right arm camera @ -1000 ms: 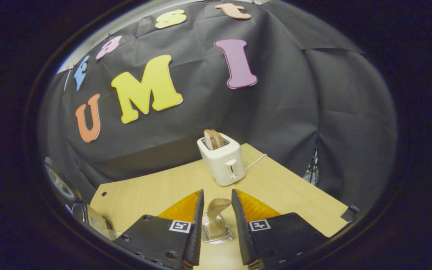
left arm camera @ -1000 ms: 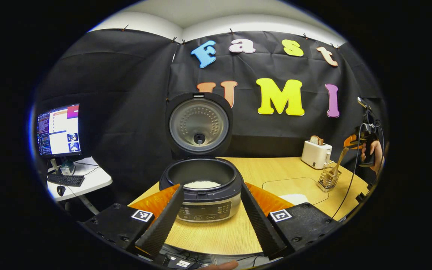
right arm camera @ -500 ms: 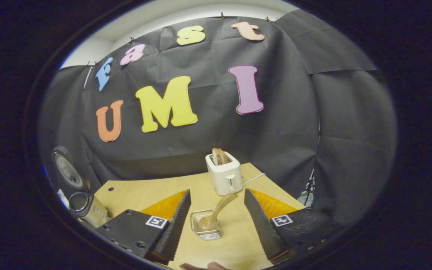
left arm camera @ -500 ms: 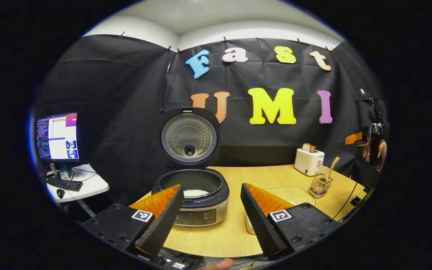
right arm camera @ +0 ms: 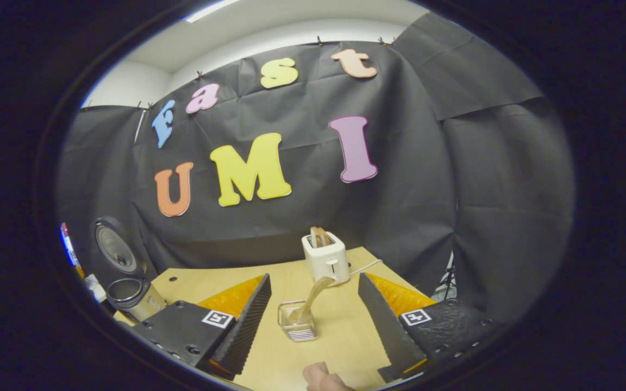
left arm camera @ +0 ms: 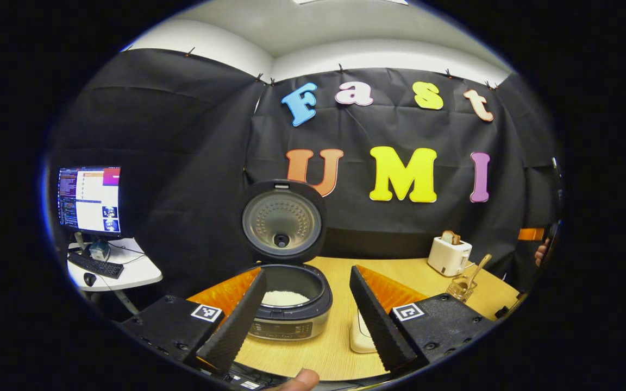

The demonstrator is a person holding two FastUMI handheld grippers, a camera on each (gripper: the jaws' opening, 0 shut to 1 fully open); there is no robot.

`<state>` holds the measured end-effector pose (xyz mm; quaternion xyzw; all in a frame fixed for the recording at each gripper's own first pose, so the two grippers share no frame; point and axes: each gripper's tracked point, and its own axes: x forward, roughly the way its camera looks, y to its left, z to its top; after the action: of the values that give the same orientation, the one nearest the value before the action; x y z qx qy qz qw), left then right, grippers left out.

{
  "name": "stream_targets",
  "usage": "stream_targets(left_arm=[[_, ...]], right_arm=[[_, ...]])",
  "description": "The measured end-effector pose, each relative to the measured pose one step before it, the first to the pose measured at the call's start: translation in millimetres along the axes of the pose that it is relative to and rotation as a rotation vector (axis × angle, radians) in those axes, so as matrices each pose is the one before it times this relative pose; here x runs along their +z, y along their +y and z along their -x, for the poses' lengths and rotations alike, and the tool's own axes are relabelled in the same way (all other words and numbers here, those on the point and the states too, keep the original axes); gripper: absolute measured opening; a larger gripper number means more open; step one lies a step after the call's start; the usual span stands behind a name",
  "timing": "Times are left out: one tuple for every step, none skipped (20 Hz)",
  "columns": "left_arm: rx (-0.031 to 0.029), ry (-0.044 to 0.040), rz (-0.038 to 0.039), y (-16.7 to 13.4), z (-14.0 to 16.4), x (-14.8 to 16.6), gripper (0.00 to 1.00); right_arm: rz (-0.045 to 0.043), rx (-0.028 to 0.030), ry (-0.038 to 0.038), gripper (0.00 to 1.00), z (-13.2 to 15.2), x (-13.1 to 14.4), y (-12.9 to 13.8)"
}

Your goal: Close the left gripper, press the button to open the rice cooker; take a wooden spoon from the chopstick holder with the right hand, scoop a spoonful of rice and pour it into the rice cooker, then put the wooden spoon back into the chopstick holder.

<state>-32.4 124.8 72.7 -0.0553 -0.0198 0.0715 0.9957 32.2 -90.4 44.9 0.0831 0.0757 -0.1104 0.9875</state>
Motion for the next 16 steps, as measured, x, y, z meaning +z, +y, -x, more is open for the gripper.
stream_targets(left_arm=[[0.00955,-0.00876,0.00652,4.43,-5.65,9.28,0.98],[0.00976,-0.01072,0.00696,4.06,-7.76,9.68,0.98],[0.00588,-0.00817,0.00515,2.44,-8.31,10.94,0.98],[-0.00656,-0.00725,0.00249,-0.93,-8.29,9.56,0.98],[-0.00368,-0.01019,0.00142,-0.59,-7.94,9.66,0.98],[-0.00569,-0.01302,0.00266,-1.43,-8.77,10.76,0.98],[0.00166,-0.01364,0.00568,-0.4,-8.82,9.85,0.98],[0.00271,-0.01043,0.00153,0.63,-9.36,8.61,0.98],[0.00038,-0.00523,-0.0073,-0.49,-10.93,6.23,0.98],[0.01,-0.00654,-0.01357,1.47,-10.06,5.97,0.98],[0.00407,-0.00396,-0.02079,1.43,-10.84,4.27,0.98],[-0.00062,0.00701,-0.0219,-0.41,-13.14,2.37,0.98],[0.00965,0.00317,-0.02347,2.39,-13.46,2.4,0.97],[0.01451,0.00737,-0.01255,3.31,-13.15,1.65,0.98],[0.0115,0.00478,-0.00008,3.94,-12.84,1.21,0.98],[0.0238,-0.00427,0.00397,4.48,-12.15,2.55,0.98]], right_arm=[[-0.01275,-0.02517,-0.00074,0.96,3.98,-0.61,-9.34],[-0.0134,0.00178,-0.00764,0.96,4.73,0.65,-2.91],[-0.01475,0.02191,-0.00745,0.92,6.13,1.6,2.14],[-0.01295,0.03105,-0.00366,0.95,6.67,-1.68,3.21],[0.00046,0.02494,0.00385,0.95,4.72,-3.58,1.79],[0.01421,0.01498,0.00488,0.95,3.02,-2.77,-1.06],[0.01883,0.01058,0.00183,0.92,3.19,-4.49,-0.84],[0.01901,0.0119,-0.00256,0.91,2.57,-3.65,1.45],[0.01885,0.01854,-0.00207,0.91,2.99,-2.46,5.35],[0.01833,0.02012,-0.00178,0.92,4.24,-3.71,5.64],[0.01791,0.01913,-0.00659,0.96,3.51,-1.81,4.46],[0.0191,0.01858,-0.00983,0.96,2.16,-2.19,5.55],[0.01946,0.0155,-0.01079,0.96,2.48,-2.09,4.82],[0.02261,0.00319,-0.00714,0.96,1.76,-4.41,2.93],[0.01746,0.00389,-0.01623,0.95,2.03,-2.06,3.52],[0.02024,0.00928,-0.01523,0.95,0.8,-1.83,6.86]])
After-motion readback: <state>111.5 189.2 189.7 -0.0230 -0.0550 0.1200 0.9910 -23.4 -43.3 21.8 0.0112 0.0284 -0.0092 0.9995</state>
